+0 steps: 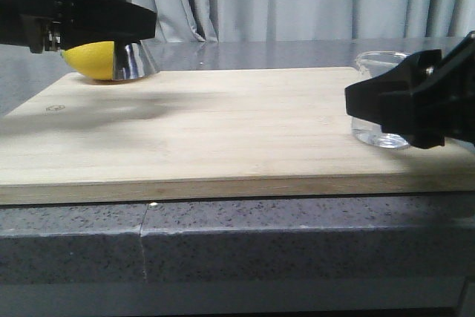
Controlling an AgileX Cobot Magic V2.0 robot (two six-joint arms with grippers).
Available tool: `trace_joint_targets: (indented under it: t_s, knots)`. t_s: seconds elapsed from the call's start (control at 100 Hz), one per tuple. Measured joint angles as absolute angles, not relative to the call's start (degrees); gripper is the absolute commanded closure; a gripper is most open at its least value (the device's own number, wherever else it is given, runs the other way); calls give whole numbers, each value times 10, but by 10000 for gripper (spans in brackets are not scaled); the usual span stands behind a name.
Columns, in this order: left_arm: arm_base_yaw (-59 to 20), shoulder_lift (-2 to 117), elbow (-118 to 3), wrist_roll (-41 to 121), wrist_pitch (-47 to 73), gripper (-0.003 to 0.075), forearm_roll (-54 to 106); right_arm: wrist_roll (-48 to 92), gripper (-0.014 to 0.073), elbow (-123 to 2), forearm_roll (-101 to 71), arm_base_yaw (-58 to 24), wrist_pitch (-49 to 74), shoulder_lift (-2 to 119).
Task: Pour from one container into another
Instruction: 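Move the right gripper to the glass beaker and grasp it, then lift the beaker with the right gripper above the jigger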
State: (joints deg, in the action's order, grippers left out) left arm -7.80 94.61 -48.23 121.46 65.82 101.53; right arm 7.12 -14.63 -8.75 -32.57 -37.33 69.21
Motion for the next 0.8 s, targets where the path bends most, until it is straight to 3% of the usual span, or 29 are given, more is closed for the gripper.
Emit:
trace_joint_targets:
  t_s: [0.19,0.47,0.8]
  knots:
    - [-78,946,-482,1215,658,699,1015,71,438,-146,-65,-326,-373,692]
    - [-78,946,-482,1215,658,699,1015,71,439,-155,-58,-326,-373,692]
    - [-78,946,-482,1215,658,699,1004,81,439,-286,-20,-316,-279,696]
